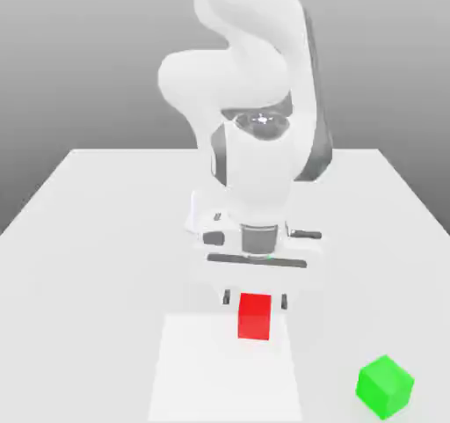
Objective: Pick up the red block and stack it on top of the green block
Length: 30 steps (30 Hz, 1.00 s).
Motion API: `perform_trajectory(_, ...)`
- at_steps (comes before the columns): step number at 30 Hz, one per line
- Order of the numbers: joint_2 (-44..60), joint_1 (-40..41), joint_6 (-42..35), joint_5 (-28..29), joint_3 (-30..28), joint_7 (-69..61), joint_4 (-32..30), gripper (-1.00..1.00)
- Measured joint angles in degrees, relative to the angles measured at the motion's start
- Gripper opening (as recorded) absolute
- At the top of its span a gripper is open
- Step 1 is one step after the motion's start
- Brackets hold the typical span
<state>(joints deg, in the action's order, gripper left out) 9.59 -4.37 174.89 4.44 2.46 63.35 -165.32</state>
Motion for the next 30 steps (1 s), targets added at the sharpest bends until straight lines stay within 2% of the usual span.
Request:
perform_trajectory(7, 0.6, -0.2, 0.5, 0.4, -0.3, 0.3, 0.1, -1.00)
perform_trajectory(15, -13.7, -0.2, -12.1, -5.2, 1.6, -4.4, -1.5, -1.00)
perform_trajectory(21, -9.6, -5.4, -18.5, -3.8, 2.8, -16.9, 8.9, -1.00)
perform_trajectory(30, -0.3, -9.5, -27.3, -1.3, 7.9, -38.0, 26.9, -1.00)
